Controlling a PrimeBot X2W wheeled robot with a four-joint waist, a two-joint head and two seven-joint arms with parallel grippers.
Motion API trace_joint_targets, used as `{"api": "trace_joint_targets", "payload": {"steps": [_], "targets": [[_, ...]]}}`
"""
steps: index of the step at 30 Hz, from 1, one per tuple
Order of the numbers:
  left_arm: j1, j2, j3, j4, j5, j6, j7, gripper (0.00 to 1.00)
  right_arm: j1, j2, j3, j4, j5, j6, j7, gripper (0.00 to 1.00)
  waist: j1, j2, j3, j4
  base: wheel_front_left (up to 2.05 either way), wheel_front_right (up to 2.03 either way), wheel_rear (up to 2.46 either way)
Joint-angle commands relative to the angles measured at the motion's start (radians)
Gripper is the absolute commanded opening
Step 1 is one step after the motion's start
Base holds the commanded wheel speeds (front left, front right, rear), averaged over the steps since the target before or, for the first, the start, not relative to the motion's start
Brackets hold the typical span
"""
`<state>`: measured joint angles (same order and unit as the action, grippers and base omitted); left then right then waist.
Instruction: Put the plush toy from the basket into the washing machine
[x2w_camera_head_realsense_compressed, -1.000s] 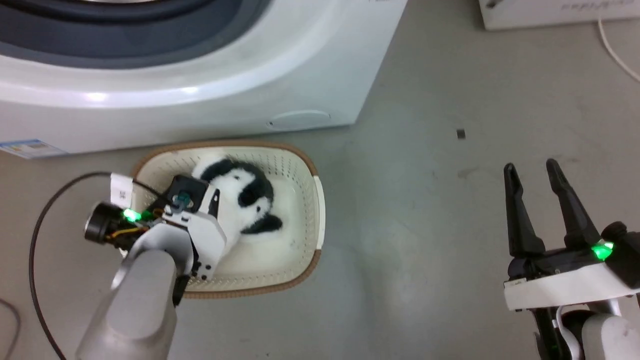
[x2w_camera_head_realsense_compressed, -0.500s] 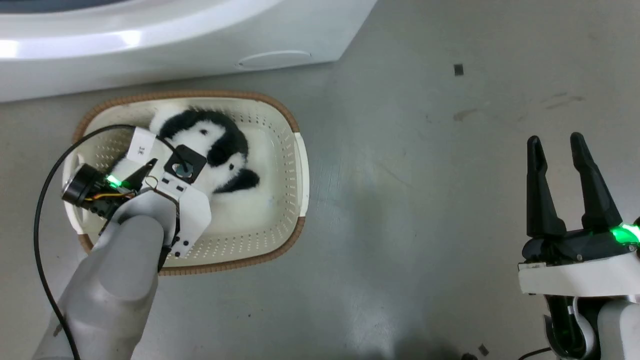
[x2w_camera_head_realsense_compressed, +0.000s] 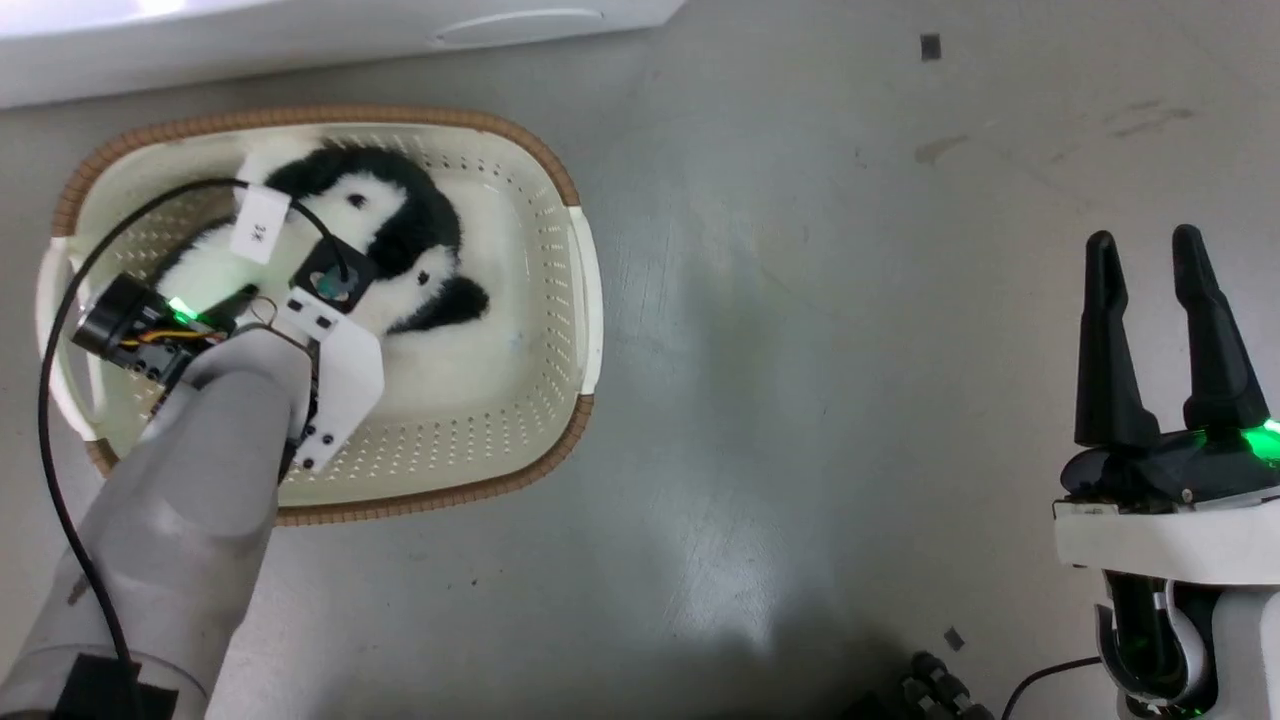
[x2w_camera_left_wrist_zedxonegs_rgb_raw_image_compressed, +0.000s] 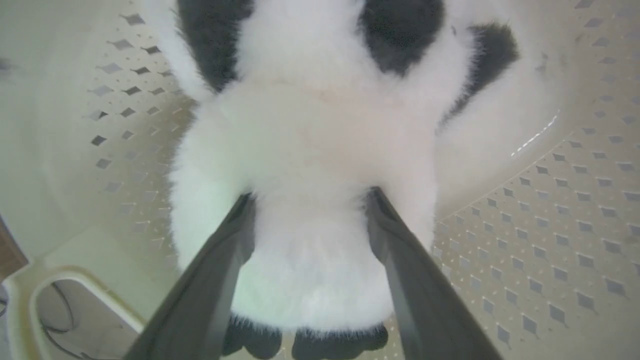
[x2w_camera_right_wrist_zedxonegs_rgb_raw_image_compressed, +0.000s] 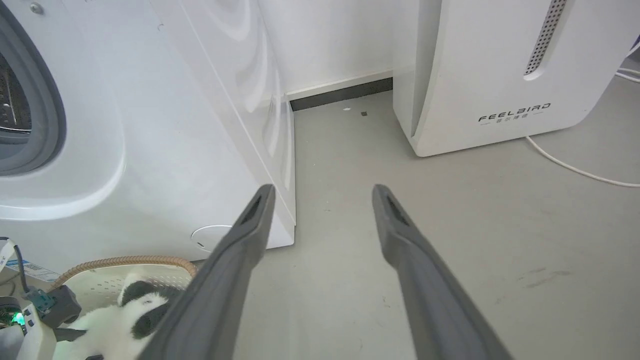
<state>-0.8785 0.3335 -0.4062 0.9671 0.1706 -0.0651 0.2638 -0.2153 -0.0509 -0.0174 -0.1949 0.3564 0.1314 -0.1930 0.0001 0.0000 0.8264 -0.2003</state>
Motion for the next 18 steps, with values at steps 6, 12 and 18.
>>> {"api": "trace_joint_targets", "payload": {"steps": [6,12,18], "targets": [[-0.083,0.019,-0.035,0.083,-0.011,-0.015,0.017,1.00,-0.037,0.001,-0.002,-0.015,0.038,-0.001,-0.020,1.00,-0.0001,0.0000,0.068,-0.016,0.00,0.00,0.00],[-0.133,0.030,-0.057,0.145,-0.023,-0.014,0.036,1.00,-0.056,0.001,0.001,-0.027,0.062,-0.001,-0.033,1.00,-0.0001,0.0000,0.116,-0.031,0.00,0.00,0.00],[-0.177,0.055,-0.081,0.207,-0.038,-0.029,0.068,0.00,-0.079,0.001,0.001,-0.033,0.094,-0.001,-0.045,1.00,-0.0001,0.0000,0.156,-0.053,0.00,0.00,0.00]]}}
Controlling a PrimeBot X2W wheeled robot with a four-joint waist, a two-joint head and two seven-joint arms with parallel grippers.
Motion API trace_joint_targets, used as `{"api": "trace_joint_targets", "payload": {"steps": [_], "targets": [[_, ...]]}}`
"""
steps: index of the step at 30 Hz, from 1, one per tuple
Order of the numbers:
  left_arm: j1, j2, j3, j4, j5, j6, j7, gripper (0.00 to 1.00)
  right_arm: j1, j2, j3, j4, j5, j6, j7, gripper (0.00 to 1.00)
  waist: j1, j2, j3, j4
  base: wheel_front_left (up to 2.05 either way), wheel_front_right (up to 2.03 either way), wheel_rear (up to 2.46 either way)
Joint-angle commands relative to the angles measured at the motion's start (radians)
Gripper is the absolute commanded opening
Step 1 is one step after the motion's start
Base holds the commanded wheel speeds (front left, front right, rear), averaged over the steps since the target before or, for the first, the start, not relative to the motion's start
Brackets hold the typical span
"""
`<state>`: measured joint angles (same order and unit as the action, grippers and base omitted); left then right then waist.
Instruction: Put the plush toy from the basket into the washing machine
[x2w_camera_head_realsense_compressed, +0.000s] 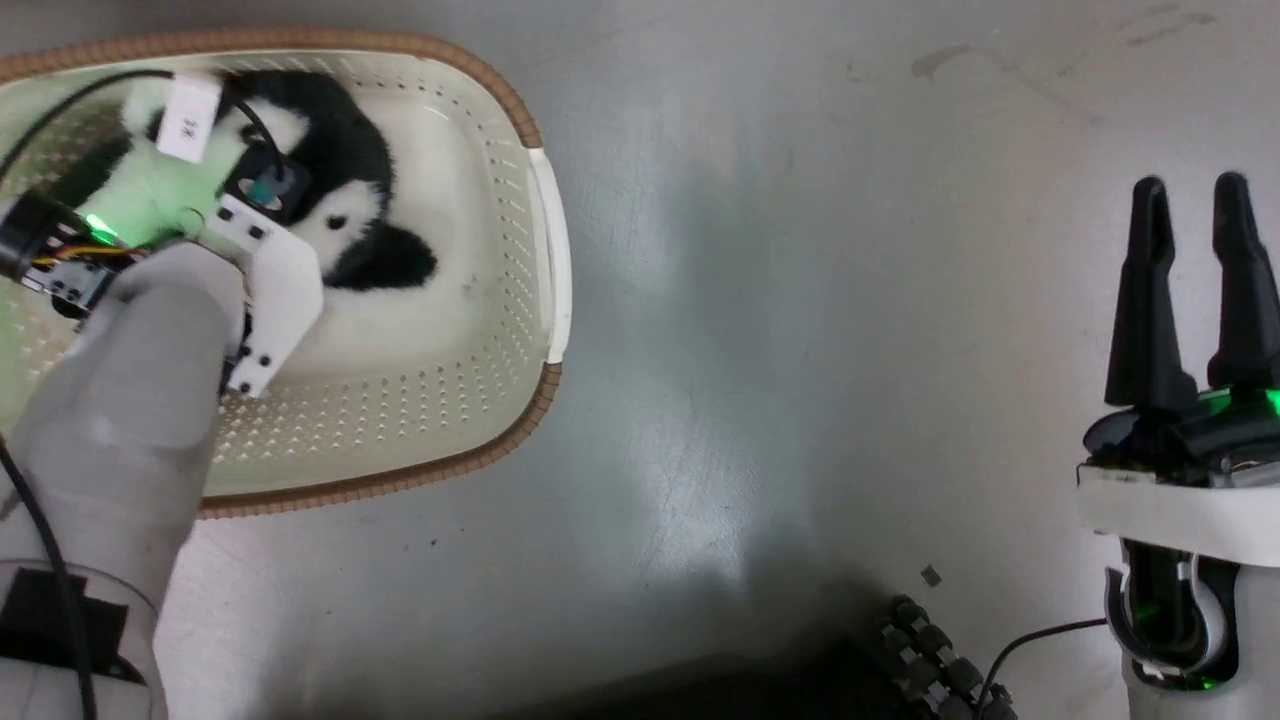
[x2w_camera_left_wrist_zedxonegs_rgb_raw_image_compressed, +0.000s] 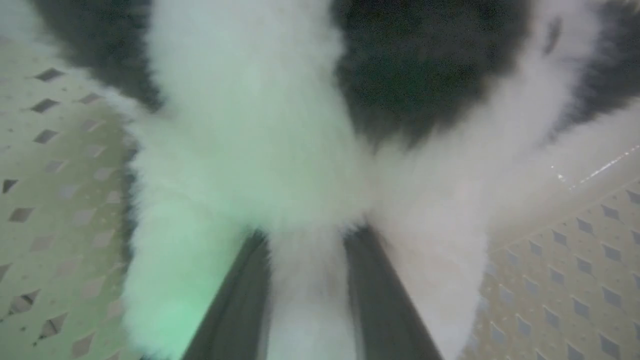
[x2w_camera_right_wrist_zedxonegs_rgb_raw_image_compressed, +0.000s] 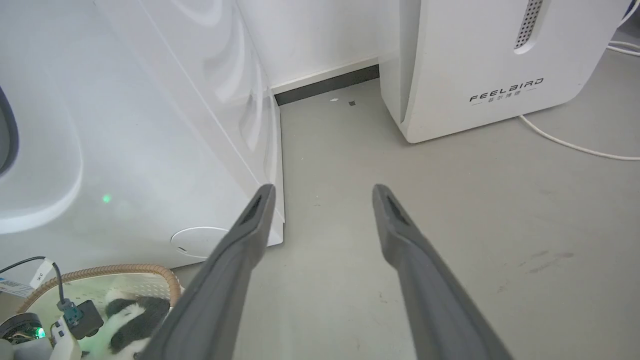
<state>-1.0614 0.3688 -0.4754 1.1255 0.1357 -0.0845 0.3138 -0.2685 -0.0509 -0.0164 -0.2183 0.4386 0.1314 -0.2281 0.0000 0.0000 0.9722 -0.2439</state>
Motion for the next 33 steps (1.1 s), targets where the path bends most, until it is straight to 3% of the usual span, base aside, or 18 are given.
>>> {"api": "trace_joint_targets", "payload": {"steps": [1,11,33], "targets": [[-0.004,0.025,-0.017,0.059,-0.005,-0.012,0.015,0.00,-0.032,0.001,0.003,-0.011,0.017,-0.001,-0.012,1.00,0.0000,0.0000,0.016,-0.013,0.00,0.00,0.00],[-0.052,0.014,-0.053,0.161,-0.041,-0.022,-0.014,0.00,-0.050,0.001,0.005,0.017,0.038,-0.001,-0.033,1.00,0.0000,0.0000,-0.030,-0.019,0.00,0.00,0.00],[0.167,-0.160,-0.045,0.165,-0.162,-0.034,-0.271,0.00,0.100,0.001,-0.001,0.099,-0.039,-0.001,-0.034,1.00,0.0000,0.0000,-0.491,0.106,0.00,0.00,0.00]]}}
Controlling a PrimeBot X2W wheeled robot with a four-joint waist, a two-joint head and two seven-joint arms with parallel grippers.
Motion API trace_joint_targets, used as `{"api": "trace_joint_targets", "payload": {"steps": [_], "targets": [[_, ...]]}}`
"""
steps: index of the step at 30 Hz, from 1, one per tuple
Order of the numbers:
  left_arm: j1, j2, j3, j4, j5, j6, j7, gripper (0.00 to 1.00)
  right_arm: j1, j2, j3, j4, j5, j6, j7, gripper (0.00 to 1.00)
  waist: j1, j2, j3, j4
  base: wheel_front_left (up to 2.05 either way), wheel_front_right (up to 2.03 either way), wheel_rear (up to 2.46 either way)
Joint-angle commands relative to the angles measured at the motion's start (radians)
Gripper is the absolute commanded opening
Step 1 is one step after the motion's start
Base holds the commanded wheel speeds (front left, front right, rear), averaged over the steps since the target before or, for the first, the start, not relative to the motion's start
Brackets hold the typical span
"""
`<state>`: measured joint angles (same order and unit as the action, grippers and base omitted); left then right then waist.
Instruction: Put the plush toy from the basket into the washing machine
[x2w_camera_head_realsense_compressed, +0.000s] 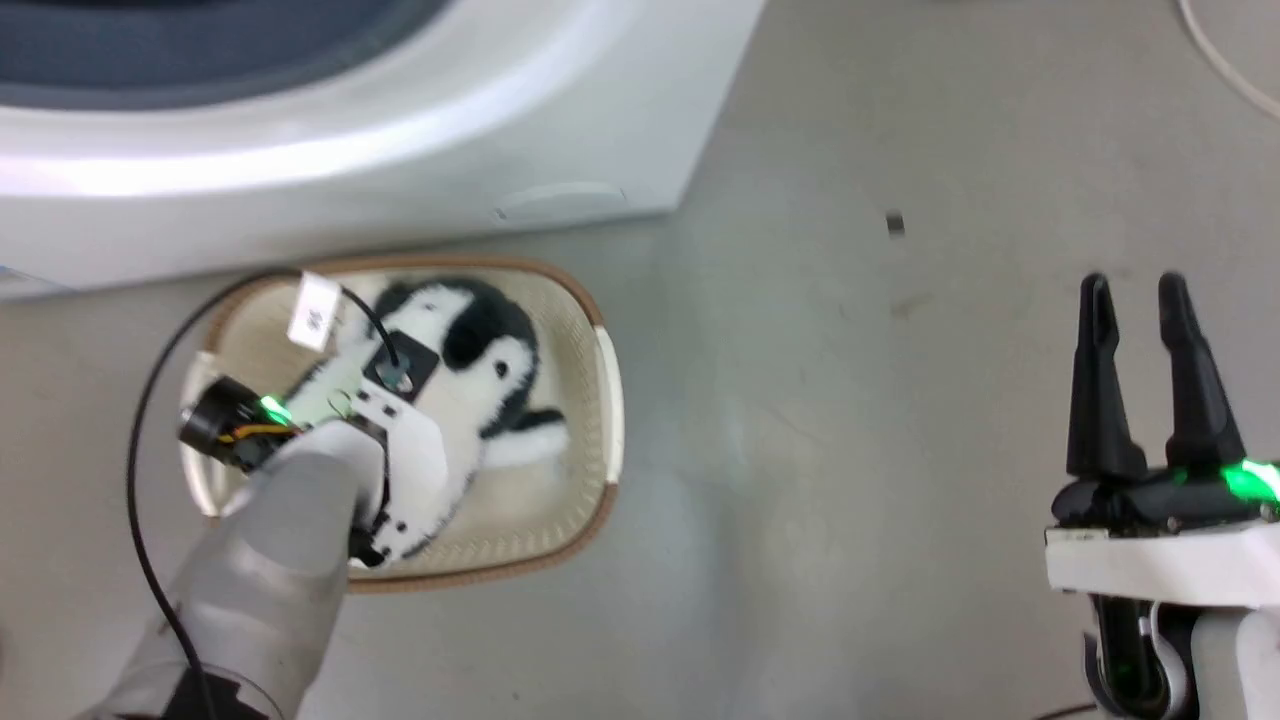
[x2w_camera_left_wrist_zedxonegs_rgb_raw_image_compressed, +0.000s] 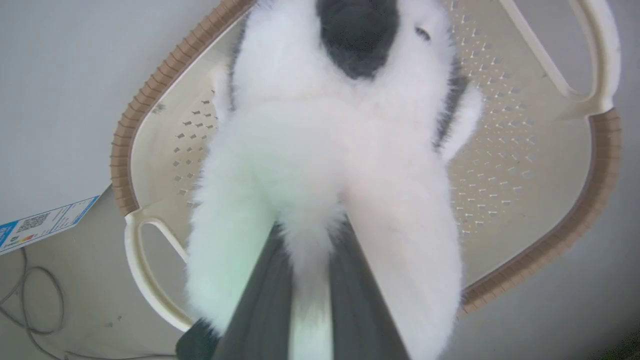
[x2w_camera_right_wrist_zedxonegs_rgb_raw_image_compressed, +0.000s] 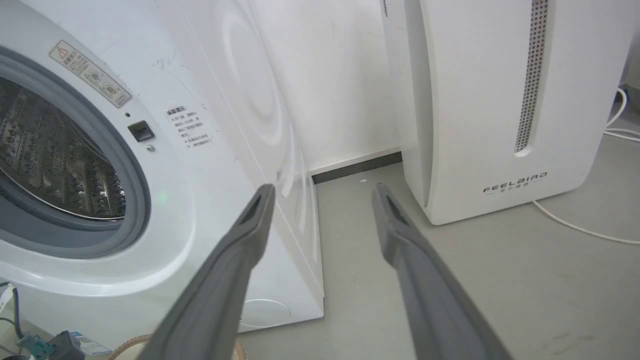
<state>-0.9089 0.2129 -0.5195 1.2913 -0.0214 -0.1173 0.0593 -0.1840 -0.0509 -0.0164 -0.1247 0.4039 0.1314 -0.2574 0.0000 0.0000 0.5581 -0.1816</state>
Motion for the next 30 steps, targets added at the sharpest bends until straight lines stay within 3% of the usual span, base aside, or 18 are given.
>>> {"api": "trace_joint_targets", "payload": {"steps": [1,10,23,28,30], "targets": [[0.023,-0.009,0.001,-0.001,-0.011,-0.002,-0.033,0.00,0.025,0.001,-0.004,0.009,-0.007,-0.001,-0.004,1.00,0.0000,0.0000,-0.095,0.050,0.00,0.00,0.00],[0.088,-0.043,0.018,-0.001,-0.058,0.001,-0.157,0.00,0.098,0.001,-0.028,0.027,-0.024,-0.001,-0.004,1.00,0.0000,0.0000,-0.222,0.112,0.00,0.00,0.00],[0.171,-0.096,0.056,-0.035,-0.131,0.047,-0.306,0.00,0.185,0.001,-0.040,0.044,-0.043,-0.001,-0.004,1.00,0.0000,0.0000,-0.370,0.204,0.00,0.00,0.00],[0.198,-0.087,0.073,-0.100,-0.150,0.072,-0.320,0.00,0.202,0.001,-0.039,0.047,-0.043,-0.001,-0.004,1.00,0.0000,0.0000,-0.400,0.221,0.00,0.00,0.00],[0.215,-0.066,0.095,-0.205,-0.163,0.090,-0.321,0.00,0.209,0.001,-0.037,0.041,-0.043,-0.001,-0.004,1.00,0.0000,0.0000,-0.401,0.225,0.00,0.00,0.00]]}}
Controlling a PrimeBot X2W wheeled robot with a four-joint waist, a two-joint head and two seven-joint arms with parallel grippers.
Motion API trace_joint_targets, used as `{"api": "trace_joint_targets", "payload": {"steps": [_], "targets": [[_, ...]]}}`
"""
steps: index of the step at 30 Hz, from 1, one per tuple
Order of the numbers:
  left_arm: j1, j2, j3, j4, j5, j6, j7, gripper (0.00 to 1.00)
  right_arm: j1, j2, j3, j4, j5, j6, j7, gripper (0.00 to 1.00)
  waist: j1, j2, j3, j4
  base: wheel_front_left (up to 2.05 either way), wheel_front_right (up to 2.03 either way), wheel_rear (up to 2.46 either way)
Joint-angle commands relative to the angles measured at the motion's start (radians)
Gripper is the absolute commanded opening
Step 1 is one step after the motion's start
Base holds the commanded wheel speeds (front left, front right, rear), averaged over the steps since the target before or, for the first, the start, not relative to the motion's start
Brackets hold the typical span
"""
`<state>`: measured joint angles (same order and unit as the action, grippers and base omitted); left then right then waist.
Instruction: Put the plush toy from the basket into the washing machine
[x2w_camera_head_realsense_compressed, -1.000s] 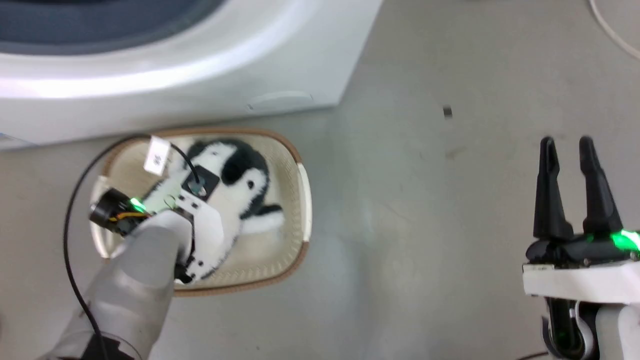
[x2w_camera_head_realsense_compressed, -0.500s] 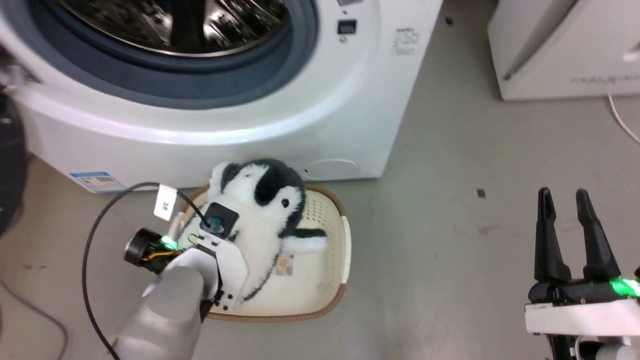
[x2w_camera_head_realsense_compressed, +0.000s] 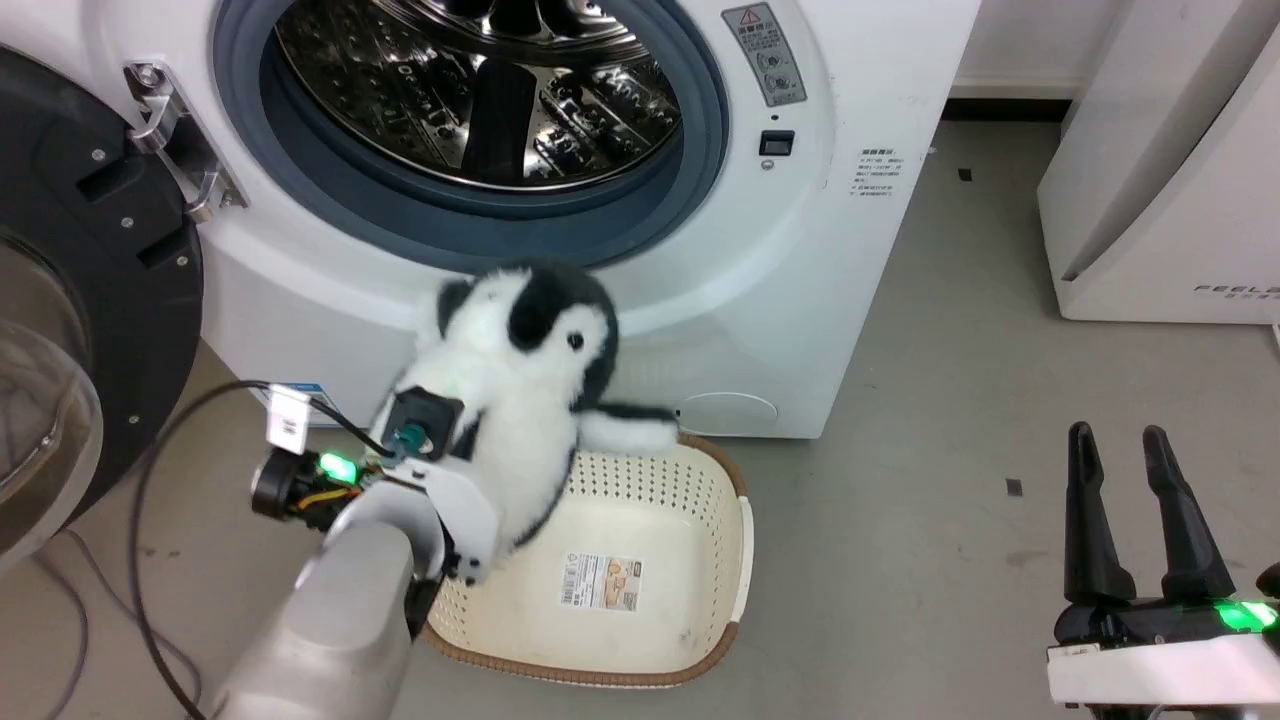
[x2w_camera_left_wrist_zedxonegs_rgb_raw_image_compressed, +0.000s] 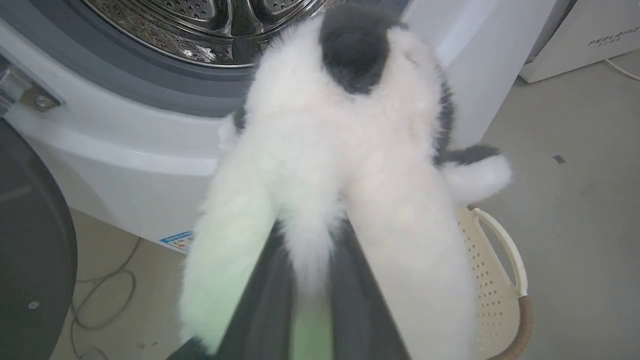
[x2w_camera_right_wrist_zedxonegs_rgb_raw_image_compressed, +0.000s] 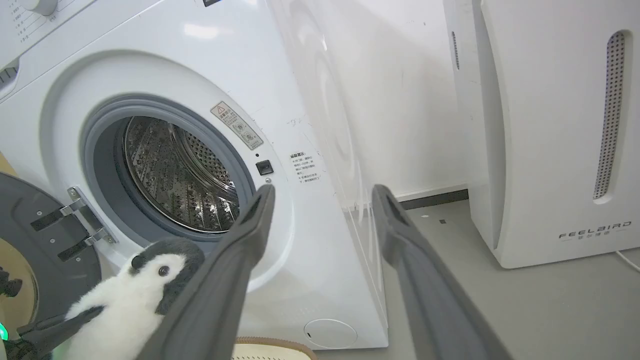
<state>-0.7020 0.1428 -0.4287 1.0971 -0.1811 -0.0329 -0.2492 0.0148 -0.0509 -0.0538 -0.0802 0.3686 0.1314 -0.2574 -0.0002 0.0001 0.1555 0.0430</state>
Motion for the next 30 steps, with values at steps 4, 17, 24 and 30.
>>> {"api": "trace_joint_targets", "payload": {"steps": [4,17,24,30], "targets": [[0.001,0.030,0.031,-0.100,-0.012,0.026,-0.012,0.00,0.000,0.001,0.001,-0.013,-0.007,-0.001,-0.004,1.00,0.0002,-0.0001,0.032,-0.005,0.00,0.00,0.00],[-0.172,0.099,0.145,-0.267,-0.037,0.068,-0.012,0.00,-0.089,0.001,-0.003,-0.041,-0.001,-0.001,-0.004,1.00,0.0002,-0.0001,0.233,-0.088,0.00,0.00,0.00],[-0.398,0.175,0.207,-0.249,-0.039,0.071,-0.013,0.00,-0.175,0.001,0.006,-0.054,0.034,-0.001,-0.004,1.00,0.0002,-0.0001,0.403,-0.179,0.00,0.00,0.00],[-0.540,0.238,0.234,-0.216,-0.035,0.070,-0.013,0.00,-0.213,0.001,0.015,-0.061,0.066,-0.001,-0.004,1.00,0.0002,-0.0001,0.495,-0.249,0.00,0.00,0.00]]}}
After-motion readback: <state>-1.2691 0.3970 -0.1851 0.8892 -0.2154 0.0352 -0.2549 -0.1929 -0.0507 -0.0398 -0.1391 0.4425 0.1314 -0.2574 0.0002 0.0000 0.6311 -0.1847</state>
